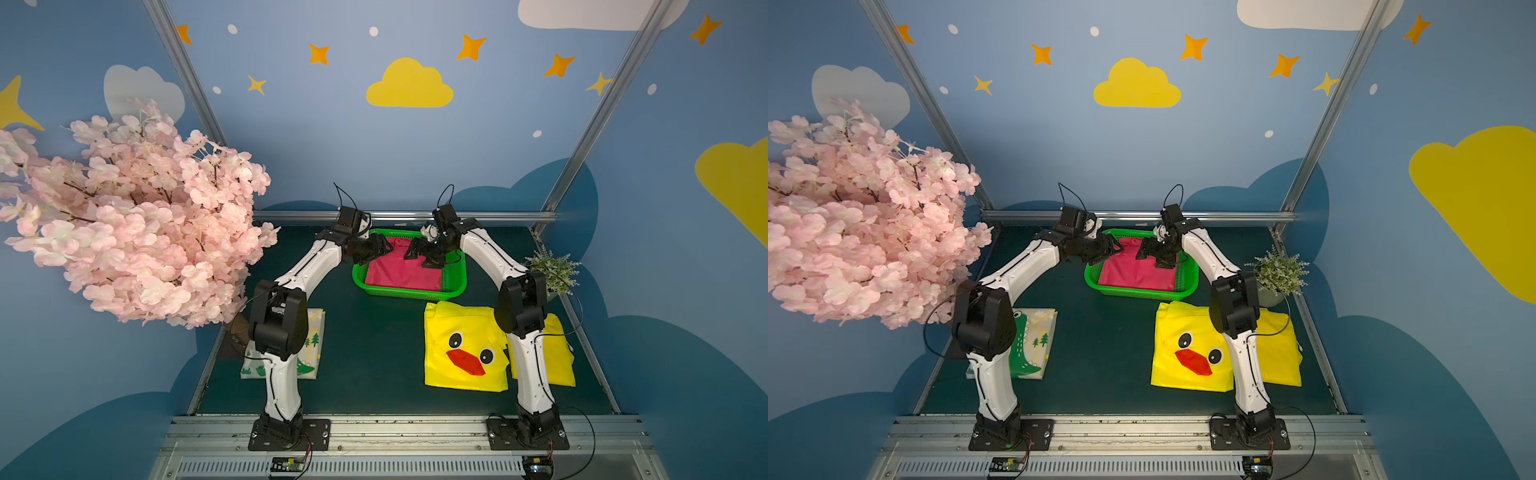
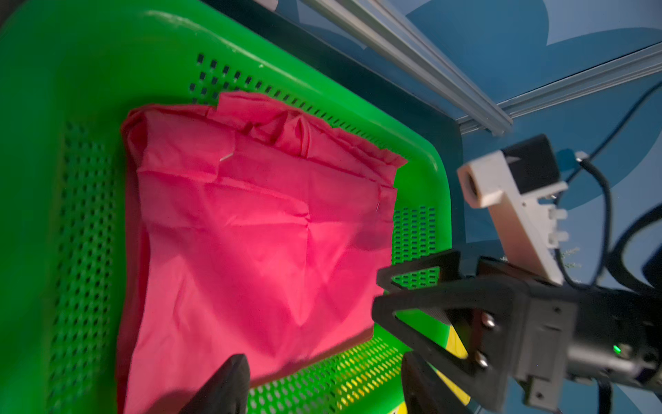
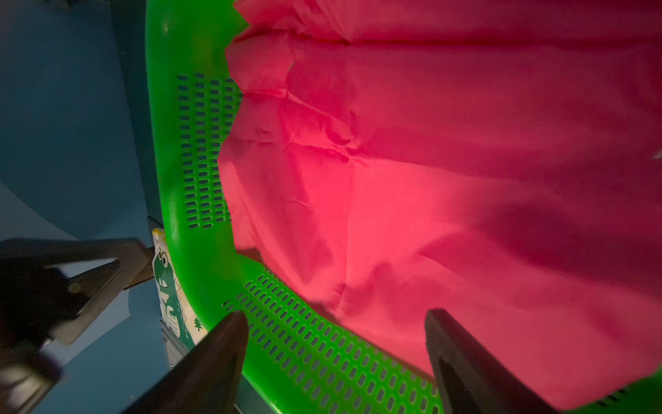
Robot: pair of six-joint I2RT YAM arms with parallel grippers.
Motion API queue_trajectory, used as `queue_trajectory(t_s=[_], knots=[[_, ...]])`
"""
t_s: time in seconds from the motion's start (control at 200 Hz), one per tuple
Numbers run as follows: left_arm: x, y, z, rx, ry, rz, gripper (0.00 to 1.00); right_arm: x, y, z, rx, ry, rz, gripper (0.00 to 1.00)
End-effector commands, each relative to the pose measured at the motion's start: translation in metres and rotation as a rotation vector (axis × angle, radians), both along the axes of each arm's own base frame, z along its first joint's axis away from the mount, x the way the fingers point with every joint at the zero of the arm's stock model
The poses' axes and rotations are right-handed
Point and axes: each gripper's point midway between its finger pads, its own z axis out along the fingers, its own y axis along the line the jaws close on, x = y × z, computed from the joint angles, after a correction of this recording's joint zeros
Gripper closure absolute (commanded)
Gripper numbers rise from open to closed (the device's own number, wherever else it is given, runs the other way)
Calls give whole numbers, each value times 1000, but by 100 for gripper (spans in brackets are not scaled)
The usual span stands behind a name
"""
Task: Put the folded raincoat in the basket
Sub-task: Place the raincoat in the basket.
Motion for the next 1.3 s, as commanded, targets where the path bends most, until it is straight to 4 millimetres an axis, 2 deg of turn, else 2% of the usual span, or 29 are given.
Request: queue_trajectory(t_s=[0.0,0.155,0.315,0.506,0.721,0.831,1.026,1.101,1.187,1.292], knots=[[5,-13,-3,-13,18,-45,30,-2,-10,-3,-17,15,-8,18],[5,-13,-31,11,78,-34,29,2,-13,-21,-21,49,-17,18],[-1,1,-62,64,138,0,30,7,-19,-37,-11,90,-41,18],[-2,23,-88,146,210,58,30,11,-22,-38,3,94,-53,18],[-4,29,-103,211,257,70,30,12,-25,-39,5,96,-62,18],[-4,23,-98,205,245,39,30,13,-25,-37,10,94,-62,18],[3,-1,-49,150,107,-9,30,13,-23,-29,26,81,-57,18],[6,-5,-38,133,86,-7,30,13,-23,-28,27,78,-57,18],[10,-8,-35,120,82,-5,30,14,-23,-27,30,75,-59,18],[14,-9,-41,115,90,1,30,13,-21,-31,31,86,-58,18]])
